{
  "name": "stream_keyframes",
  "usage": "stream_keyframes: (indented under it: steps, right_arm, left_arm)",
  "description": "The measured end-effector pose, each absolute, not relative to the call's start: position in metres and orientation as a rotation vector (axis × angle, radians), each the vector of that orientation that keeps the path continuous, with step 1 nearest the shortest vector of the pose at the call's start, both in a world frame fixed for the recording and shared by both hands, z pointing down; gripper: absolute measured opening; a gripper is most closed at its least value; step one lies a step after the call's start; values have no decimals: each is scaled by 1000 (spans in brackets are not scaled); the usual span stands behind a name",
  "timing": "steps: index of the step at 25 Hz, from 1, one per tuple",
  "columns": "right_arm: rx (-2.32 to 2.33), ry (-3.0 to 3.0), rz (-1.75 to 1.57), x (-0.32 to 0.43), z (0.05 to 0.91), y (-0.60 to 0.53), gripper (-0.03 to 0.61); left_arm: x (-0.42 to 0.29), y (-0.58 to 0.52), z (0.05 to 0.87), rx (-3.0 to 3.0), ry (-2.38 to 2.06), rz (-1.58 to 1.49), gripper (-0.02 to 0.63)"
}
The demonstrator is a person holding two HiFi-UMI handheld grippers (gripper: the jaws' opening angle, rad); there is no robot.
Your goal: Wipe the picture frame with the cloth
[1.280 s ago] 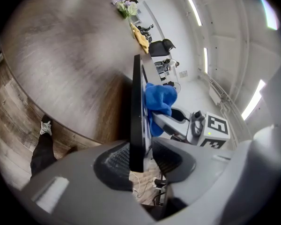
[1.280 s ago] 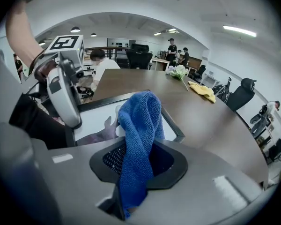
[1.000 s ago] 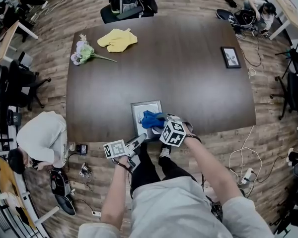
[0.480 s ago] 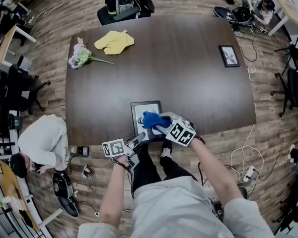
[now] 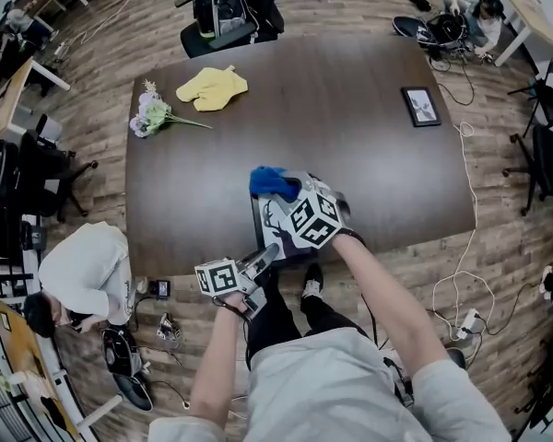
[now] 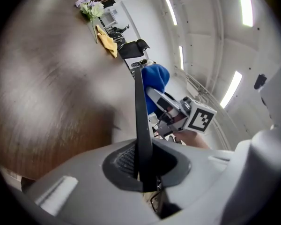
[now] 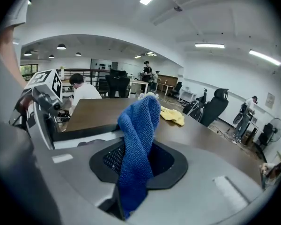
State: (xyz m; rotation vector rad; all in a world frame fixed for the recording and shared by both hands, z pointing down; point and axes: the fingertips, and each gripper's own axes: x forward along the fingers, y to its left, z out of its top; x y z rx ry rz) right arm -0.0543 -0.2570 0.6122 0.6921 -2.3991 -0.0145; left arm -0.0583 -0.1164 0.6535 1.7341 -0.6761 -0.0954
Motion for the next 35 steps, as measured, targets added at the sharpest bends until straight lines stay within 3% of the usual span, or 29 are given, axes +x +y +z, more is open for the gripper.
stream_keyframes:
  steps: [9, 17, 35]
  right_arm:
    - [337, -2376, -254, -101, 622, -178, 89]
    - [-39, -2326, -388, -96, 624, -133, 87]
    - [485, -2191, -315, -39, 624, -226, 89]
  left_arm:
    - [-73, -126, 653, 1723, -735, -112, 72]
    - [-88, -122, 646, 1758, -753, -97, 72]
    - [-76, -108, 630, 1781, -704, -134, 72]
